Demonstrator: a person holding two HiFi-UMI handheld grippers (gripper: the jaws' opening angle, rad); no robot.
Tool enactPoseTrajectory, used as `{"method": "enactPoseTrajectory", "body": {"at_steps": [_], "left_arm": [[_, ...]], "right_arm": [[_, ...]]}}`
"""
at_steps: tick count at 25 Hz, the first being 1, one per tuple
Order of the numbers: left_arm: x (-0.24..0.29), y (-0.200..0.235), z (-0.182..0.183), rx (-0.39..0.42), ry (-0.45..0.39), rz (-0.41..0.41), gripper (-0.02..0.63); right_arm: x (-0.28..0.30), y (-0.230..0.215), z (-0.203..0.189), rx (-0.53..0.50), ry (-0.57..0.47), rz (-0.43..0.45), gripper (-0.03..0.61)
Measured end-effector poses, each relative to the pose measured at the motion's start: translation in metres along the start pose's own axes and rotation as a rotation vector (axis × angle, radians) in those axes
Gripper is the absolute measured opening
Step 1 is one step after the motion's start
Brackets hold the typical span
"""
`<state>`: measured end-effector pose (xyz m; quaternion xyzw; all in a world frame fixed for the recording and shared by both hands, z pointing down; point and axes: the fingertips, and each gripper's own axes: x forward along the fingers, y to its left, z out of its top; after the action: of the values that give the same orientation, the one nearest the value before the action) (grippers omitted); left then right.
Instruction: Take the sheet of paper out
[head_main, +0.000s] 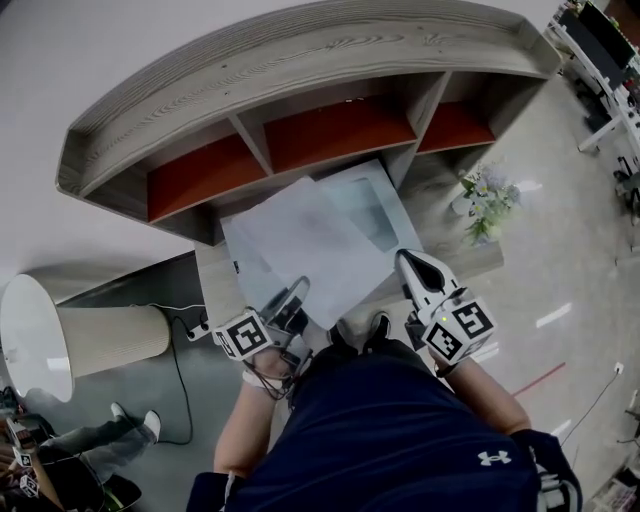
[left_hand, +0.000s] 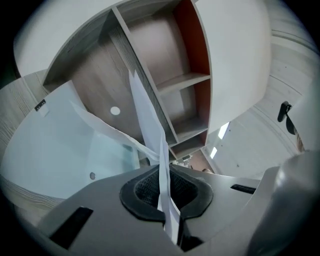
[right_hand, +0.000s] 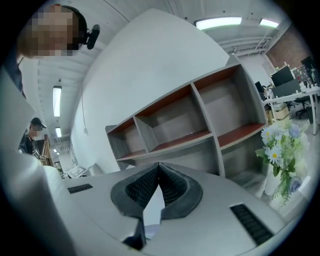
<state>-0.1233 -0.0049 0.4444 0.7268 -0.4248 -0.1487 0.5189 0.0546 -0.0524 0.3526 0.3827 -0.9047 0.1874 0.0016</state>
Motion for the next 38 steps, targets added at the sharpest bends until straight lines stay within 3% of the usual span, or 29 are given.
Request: {"method": "enactPoseTrajectory", "body": {"at_steps": [5, 11, 38], "left_arm": [[0.003, -0.026, 0.001, 0.048, 0.014, -0.090, 0.018], [0.007, -0.039, -0.004, 0.072, 0.041, -0.128, 0.018], [0.010, -0.030, -0.017, 0.055, 0.045, -0.110, 0.018]], "right_arm": [[-0.002, 0.005, 0.031, -0.047, -0.062, 0.008, 0.005], [0.000, 0.003, 0.041, -0.078, -0.067, 0.010, 0.005], [-0.010, 0.005, 0.040, -0.087, -0.086, -0.004, 0.005]]}}
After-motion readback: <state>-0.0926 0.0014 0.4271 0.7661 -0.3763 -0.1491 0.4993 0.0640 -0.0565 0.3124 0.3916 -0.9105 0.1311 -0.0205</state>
